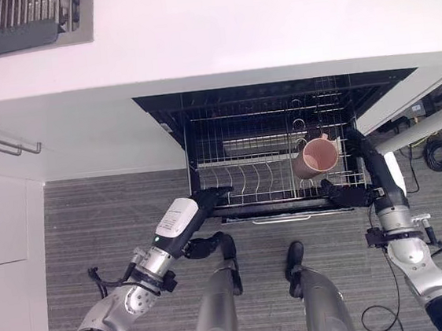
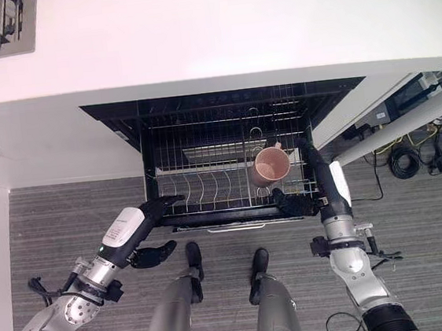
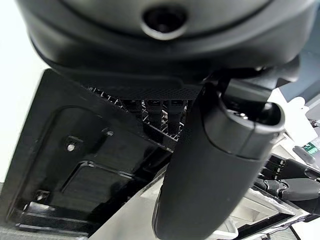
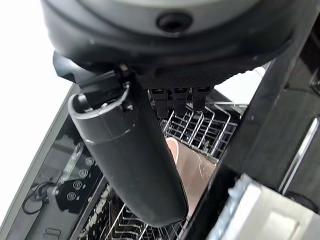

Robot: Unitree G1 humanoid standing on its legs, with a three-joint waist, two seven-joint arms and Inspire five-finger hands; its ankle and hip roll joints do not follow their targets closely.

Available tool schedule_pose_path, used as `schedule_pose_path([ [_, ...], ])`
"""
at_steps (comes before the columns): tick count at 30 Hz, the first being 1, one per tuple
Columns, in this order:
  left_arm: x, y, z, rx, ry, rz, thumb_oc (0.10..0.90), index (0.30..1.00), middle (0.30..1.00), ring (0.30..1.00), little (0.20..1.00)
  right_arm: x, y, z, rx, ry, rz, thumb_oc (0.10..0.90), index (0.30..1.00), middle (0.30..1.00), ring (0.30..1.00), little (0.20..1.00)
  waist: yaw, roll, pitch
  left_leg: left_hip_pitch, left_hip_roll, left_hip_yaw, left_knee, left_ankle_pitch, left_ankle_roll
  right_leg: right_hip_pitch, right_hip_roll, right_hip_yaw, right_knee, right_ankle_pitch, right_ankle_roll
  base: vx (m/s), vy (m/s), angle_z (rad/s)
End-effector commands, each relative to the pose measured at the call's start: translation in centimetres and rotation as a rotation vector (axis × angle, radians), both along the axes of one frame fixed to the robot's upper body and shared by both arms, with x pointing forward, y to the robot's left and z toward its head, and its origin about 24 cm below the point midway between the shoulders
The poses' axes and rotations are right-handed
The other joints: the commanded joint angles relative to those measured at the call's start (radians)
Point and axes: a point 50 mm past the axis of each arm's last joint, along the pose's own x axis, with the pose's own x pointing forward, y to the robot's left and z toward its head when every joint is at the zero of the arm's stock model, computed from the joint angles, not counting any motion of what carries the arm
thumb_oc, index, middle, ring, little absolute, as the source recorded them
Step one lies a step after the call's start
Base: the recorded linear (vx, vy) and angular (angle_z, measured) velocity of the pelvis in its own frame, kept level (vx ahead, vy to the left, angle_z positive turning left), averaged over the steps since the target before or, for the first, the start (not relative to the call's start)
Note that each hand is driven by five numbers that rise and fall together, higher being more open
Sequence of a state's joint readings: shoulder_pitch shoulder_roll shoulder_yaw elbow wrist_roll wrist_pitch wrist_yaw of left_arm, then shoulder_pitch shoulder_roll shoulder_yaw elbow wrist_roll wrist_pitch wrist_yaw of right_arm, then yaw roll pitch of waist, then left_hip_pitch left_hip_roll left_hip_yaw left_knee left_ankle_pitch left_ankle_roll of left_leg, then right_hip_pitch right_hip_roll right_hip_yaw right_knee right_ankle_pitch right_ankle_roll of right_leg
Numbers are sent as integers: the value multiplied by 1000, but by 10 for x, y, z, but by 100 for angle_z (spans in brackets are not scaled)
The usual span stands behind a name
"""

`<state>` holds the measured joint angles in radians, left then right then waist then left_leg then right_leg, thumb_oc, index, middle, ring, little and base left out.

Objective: Place the dishes in the dishwasher.

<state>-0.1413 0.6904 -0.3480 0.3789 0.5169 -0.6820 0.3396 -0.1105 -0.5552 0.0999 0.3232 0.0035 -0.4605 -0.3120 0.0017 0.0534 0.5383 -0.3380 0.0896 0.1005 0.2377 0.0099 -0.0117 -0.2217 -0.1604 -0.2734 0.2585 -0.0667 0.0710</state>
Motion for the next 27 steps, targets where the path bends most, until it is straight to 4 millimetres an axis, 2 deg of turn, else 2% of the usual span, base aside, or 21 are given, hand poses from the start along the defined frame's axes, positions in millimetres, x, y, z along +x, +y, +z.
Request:
schedule_pose_path([
  [1,-4,-11,24,-125,-117,-58,800,900,900,900,900,-5,-7,54,30,-307,17,800,900,900,900,900,-6,-1,-59,-84,65,84,62,-42,-62,119,-5,60,41,-195,12,14,2,-7],
  [10,-11,-8,18,-137,-99,-37,800,900,900,900,900,-15,0,56,139,-379,55,800,900,900,900,900,-10,-2,-79,-82,80,102,62,-36,-66,136,-4,63,41,-206,12,12,10,-4],
  [14,-18,-5,12,-140,-94,-15,800,900,900,900,900,-25,5,55,186,-411,80,800,900,900,900,900,-22,-6,-105,-71,99,121,62,-35,-71,152,1,61,41,-208,19,29,24,-5],
  [22,-22,3,6,-182,-115,65,800,900,900,900,900,-40,8,54,264,-449,134,800,900,900,900,900,-42,-18,-191,-5,121,156,62,-53,-72,191,-1,50,41,-209,25,11,-4,-7],
  [23,-21,6,7,-221,-133,105,800,900,900,900,900,-43,10,56,282,-469,160,800,900,900,900,900,-43,-20,-216,20,121,154,62,-58,-72,196,-2,48,41,-201,24,-11,-44,-19],
  [27,-21,12,13,-349,-208,200,800,900,900,900,900,-47,15,61,303,-512,195,800,900,900,900,900,-41,-22,-253,57,114,133,62,-66,-72,206,4,47,41,-195,13,3,-70,-5],
])
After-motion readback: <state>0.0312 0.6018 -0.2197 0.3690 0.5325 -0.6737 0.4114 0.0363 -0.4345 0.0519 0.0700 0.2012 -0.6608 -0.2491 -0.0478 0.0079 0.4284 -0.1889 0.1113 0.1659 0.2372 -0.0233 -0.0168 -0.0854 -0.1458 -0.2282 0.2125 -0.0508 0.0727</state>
